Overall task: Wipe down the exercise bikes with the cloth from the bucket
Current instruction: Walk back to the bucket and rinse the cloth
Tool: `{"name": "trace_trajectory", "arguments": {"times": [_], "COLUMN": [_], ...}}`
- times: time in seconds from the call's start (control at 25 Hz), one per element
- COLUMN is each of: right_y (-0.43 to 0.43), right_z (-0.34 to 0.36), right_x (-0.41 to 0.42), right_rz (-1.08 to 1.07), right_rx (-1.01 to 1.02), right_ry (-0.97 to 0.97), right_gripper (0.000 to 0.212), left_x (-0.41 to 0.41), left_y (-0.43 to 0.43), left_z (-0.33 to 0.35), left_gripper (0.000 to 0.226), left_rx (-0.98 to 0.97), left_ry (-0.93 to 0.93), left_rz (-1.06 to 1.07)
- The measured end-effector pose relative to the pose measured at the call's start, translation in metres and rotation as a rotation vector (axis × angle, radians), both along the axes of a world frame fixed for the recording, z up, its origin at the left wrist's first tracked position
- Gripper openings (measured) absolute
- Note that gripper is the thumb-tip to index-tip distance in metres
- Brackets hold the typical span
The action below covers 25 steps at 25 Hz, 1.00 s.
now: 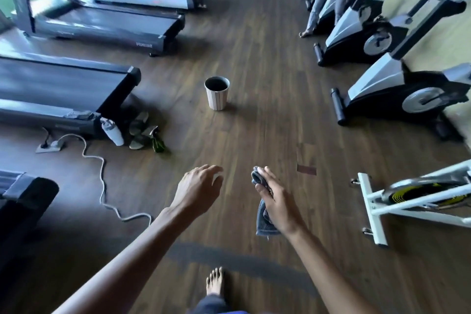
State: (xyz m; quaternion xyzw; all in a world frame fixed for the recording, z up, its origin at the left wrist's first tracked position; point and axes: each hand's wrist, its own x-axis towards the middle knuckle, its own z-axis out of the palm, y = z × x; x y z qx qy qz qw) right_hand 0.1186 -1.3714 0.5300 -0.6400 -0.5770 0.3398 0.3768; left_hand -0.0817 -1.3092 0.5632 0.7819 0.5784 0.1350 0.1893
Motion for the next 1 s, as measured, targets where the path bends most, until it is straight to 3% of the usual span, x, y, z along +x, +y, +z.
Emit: {"name": "trace_trajectory", "arguments": {"times": [0.28, 0.68, 1.0], "right_y": [0.247, 0.584, 0.817], "right_z": [0.003, -0.005, -0.031], "right_x": [0.022, 0.07, 0.04], "right_rz": [-0.04, 0.053, 0.09], "right_rx": [0.027, -0.002, 0.009], "right_ry": [0.011, 0.072, 0.008], "right_gripper": [0.043, 0.044, 0.041], "left_x": [0.023, 0.074, 0.053], "left_y": [0.245, 0.571, 0.791], "left_z": [0.005, 0.004, -0.026], "left_gripper": [0.028, 0.029, 0.026], "left_rx": [0.015, 0.004, -0.085], "left_ry": [0.006, 0.024, 0.012], "left_rz": [-0.061, 0.02, 0.029]}}
